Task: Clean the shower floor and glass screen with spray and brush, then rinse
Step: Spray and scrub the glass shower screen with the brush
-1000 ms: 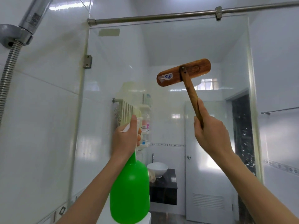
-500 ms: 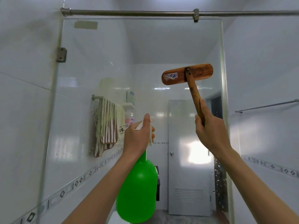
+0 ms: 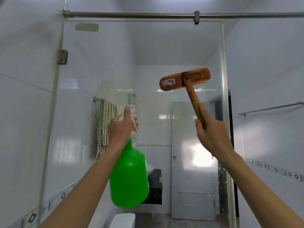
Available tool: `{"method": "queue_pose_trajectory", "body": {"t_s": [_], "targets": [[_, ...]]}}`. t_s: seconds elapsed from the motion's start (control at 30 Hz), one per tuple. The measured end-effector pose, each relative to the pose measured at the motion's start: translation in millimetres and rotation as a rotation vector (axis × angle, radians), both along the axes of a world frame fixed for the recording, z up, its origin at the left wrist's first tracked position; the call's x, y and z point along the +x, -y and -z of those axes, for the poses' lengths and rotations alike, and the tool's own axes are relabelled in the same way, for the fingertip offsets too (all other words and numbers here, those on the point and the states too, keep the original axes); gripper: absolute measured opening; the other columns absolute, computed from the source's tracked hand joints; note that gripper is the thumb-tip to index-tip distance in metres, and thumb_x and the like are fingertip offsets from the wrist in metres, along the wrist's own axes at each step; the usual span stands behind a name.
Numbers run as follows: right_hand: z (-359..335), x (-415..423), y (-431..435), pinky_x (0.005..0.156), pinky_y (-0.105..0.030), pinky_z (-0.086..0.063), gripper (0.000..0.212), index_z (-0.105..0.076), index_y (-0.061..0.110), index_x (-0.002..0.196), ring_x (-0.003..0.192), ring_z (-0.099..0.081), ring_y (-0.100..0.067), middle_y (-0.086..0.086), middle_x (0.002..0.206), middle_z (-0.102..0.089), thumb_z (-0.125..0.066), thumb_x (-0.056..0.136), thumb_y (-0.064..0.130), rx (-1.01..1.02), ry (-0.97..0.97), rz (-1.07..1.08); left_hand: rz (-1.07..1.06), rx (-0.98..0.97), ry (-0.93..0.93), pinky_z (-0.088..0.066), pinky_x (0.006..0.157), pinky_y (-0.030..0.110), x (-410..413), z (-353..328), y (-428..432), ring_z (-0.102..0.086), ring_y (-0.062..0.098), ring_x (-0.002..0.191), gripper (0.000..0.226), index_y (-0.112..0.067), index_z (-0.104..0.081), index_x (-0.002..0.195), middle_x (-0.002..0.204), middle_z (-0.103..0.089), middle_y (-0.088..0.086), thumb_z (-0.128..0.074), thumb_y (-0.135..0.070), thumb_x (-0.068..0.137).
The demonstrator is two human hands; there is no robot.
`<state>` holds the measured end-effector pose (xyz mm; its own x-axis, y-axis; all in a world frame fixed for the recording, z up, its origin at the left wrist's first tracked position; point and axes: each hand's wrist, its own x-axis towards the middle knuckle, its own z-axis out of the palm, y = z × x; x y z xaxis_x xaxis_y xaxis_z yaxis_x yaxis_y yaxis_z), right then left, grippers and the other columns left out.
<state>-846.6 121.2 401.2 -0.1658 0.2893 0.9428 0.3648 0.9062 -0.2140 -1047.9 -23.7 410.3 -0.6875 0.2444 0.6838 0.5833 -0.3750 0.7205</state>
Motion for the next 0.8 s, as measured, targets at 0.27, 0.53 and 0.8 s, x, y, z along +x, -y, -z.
{"method": "queue_pose_trajectory", "body": {"t_s": [0.27,0.53,0.8], "targets": [[-5,-28,19,0.062,-0.028,-0.056,0.061,-0.015,0.024,0.153,0.055,-0.054,-0.012,-0.002,0.072,-0.057,-0.045,0.100,0.022,-0.004,0.057,-0.020,-0.195,0.030,0.019,-0.042,0.058,0.021,-48,-9,47,-0.066,0.014,0.072,0.049,-0.023,-0.070,0.088,0.082,-0.071,0.002,-0.034,-0.053,0.101],[62,-52,91,0.061,-0.028,-0.056,0.067,0.022,0.042,0.142,0.056,-0.057,-0.012,0.003,0.064,-0.052,-0.030,0.103,0.029,-0.170,0.262,0.082,-0.225,0.114,0.054,-0.053,0.084,0.034,-80,-5,95,-0.070,0.022,0.081,0.044,-0.029,-0.067,0.070,0.072,-0.070,-0.003,-0.042,-0.053,0.099],[-62,-108,86,0.039,-0.023,-0.026,0.061,-0.001,0.027,0.153,0.047,-0.042,-0.011,0.000,0.060,-0.045,-0.033,0.102,0.022,-0.002,0.137,0.177,-0.213,0.091,0.072,-0.048,0.083,0.032,-82,-12,115,-0.066,0.013,0.083,0.039,-0.024,-0.071,0.074,0.082,-0.074,-0.005,-0.052,-0.052,0.093]]}}
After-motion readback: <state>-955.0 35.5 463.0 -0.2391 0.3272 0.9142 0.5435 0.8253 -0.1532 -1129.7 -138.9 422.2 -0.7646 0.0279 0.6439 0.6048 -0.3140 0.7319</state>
